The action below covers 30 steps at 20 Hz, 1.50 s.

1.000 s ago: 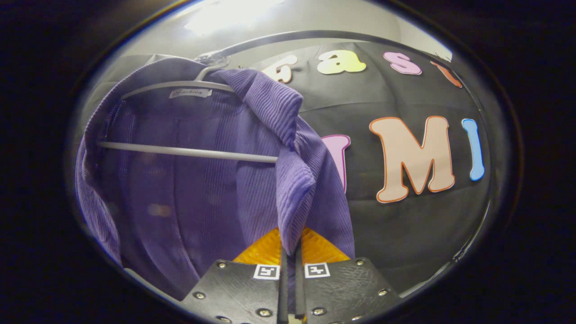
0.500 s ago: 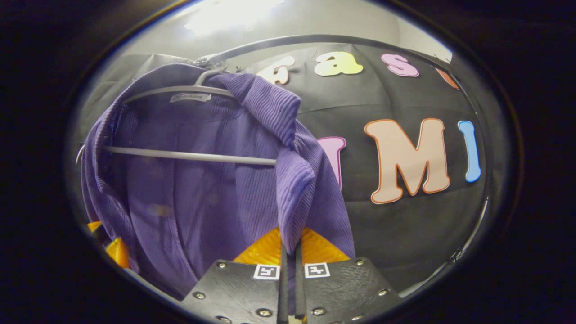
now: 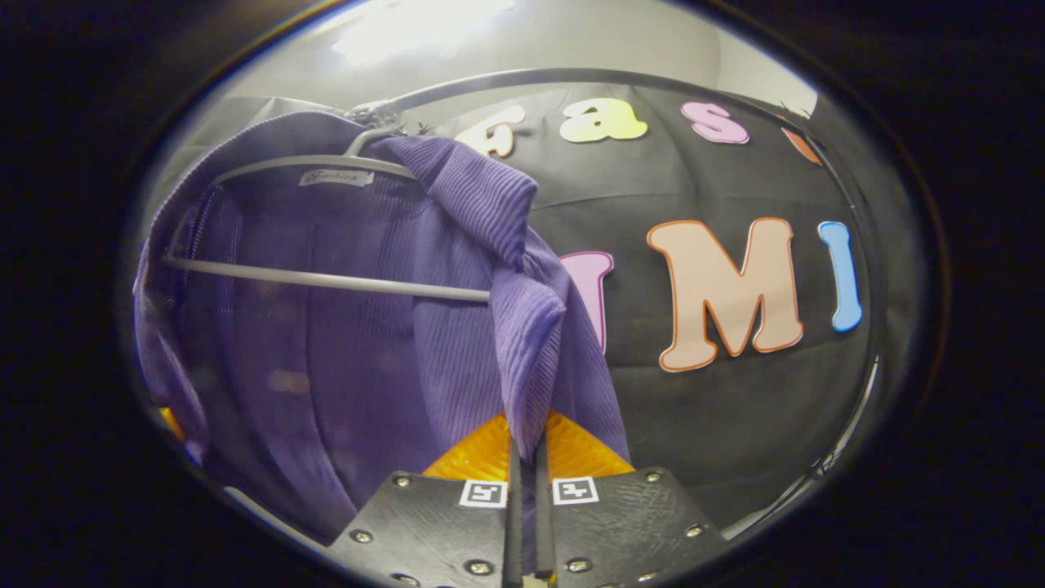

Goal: Grasp the clothes on the hanger with both hands and then place them into the laundry hamper below.

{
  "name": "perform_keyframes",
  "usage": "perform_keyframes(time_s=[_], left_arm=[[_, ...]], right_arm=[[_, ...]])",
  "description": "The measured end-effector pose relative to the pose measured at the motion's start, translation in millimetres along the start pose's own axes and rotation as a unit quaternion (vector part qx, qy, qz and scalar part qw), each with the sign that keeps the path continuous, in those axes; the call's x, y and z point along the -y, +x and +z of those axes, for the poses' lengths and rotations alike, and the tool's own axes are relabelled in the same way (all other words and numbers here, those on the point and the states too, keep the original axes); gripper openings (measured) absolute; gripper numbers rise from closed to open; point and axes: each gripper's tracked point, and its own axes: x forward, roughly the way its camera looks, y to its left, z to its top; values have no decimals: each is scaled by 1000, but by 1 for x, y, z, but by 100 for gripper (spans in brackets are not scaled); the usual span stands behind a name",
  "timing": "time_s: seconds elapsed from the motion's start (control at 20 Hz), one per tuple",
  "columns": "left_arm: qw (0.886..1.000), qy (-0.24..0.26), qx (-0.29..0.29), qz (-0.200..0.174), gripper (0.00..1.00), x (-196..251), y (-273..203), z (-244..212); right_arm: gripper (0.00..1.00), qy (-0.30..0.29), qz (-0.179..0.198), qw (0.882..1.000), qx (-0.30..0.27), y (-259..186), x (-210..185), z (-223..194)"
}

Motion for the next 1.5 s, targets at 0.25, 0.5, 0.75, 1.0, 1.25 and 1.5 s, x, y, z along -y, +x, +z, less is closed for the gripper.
perform_keyframes(time_s=[0.25, 0.5, 0.75, 1.0, 1.25, 1.5], left_arm=[[996, -51, -11, -71, 0, -8, -25, 28], [988, -75, 3, -134, 0, -23, -55, 69], [988, -83, 43, -121, 0, -86, -65, 115], [990, -94, 61, -92, 0, -130, -45, 142], [992, -92, 58, -69, 0, -150, -13, 150], [993, -91, 41, -63, 0, -154, 32, 154]], right_arm=[[8, 21, 5, 1000, 10, 7, -15, 4], [3, -30, -52, 997, 44, 5, -2, 38], [4, -60, -122, 988, 76, -6, 28, 85], [0, -64, -163, 981, 88, -2, 44, 117], [0, -53, -170, 981, 81, 13, 53, 126], [0, -62, -168, 982, 57, 36, 62, 128]])
